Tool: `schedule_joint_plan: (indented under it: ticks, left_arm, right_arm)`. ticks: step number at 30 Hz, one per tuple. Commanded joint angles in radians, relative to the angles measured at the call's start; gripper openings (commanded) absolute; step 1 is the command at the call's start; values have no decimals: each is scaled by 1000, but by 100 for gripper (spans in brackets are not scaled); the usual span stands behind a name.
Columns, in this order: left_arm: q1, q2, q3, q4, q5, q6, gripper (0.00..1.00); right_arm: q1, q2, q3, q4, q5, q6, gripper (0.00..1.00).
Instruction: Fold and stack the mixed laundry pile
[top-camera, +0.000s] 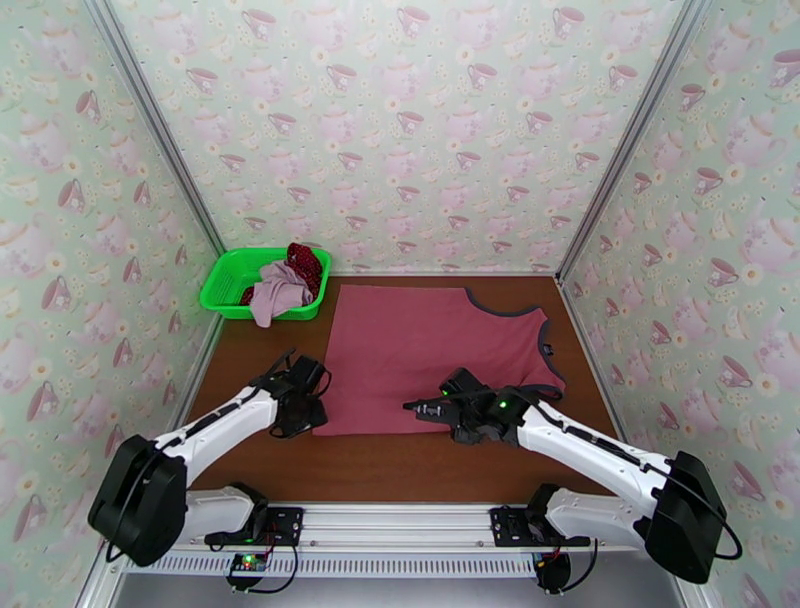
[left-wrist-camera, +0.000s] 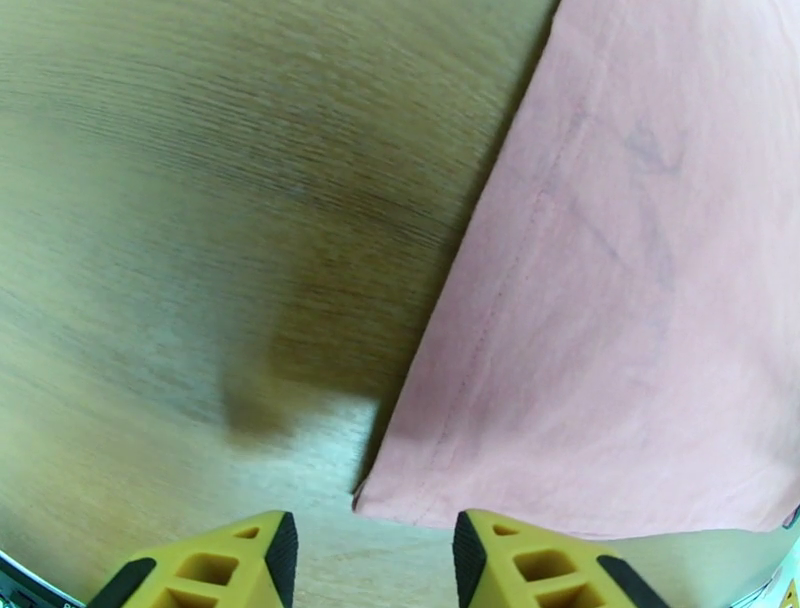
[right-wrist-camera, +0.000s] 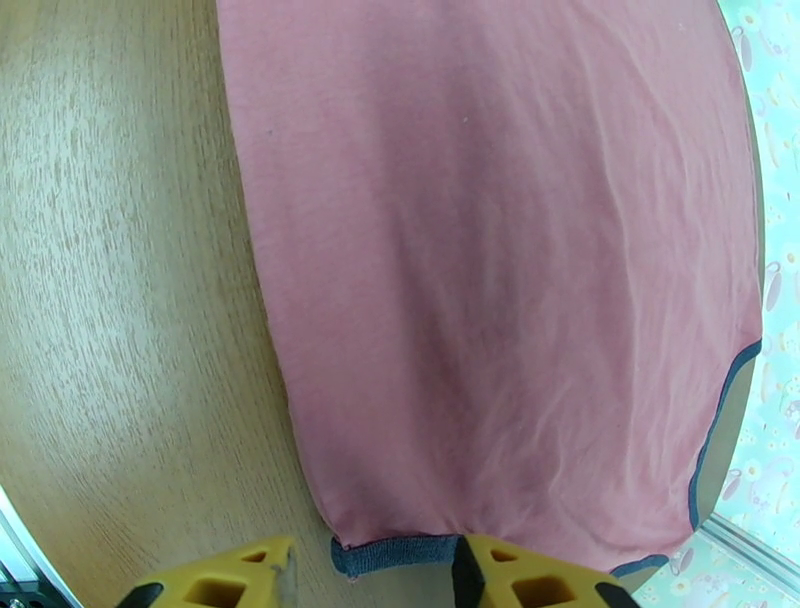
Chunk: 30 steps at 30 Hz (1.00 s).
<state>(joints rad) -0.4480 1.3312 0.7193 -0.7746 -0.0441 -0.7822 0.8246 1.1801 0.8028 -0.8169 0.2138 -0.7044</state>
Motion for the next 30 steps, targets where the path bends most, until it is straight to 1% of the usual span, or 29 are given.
schedule_joint_plan:
  ticks: [1, 7, 14, 20, 21, 22, 23, 25, 26, 30]
  left_arm:
    - [-13, 48, 10, 56, 34, 0, 45]
    - [-28, 98, 20, 58, 42, 3, 44]
    - [-48, 100, 20, 12, 34, 0, 43]
    - [-54, 130, 9, 33, 27, -2, 39]
    - [-53, 143, 8, 46, 26, -2, 36]
    - [-54, 156, 9, 61, 23, 1, 31]
    - [-52, 167, 13, 75, 18, 3, 25]
    - [-47, 196, 31, 89, 0, 17, 7]
    - [-44, 206, 39, 87, -8, 24, 0]
    - [-29, 212, 66, 83, -28, 53, 0]
  right_arm:
    - [5, -10, -13, 9, -13, -1, 46]
    - [5, -8, -15, 9, -14, 2, 46]
    - [5, -5, -22, 16, -16, 0, 46]
    - [5, 3, -36, 21, -7, -7, 48]
    - [5, 7, -40, 21, -3, -10, 49]
    - [5, 12, -44, 19, 3, -15, 49]
    - [4, 17, -48, 20, 9, -20, 50]
    - [5, 33, -56, 18, 27, -32, 50]
    - [4, 40, -59, 18, 39, -36, 50]
    - [1, 78, -74, 36, 74, -55, 48]
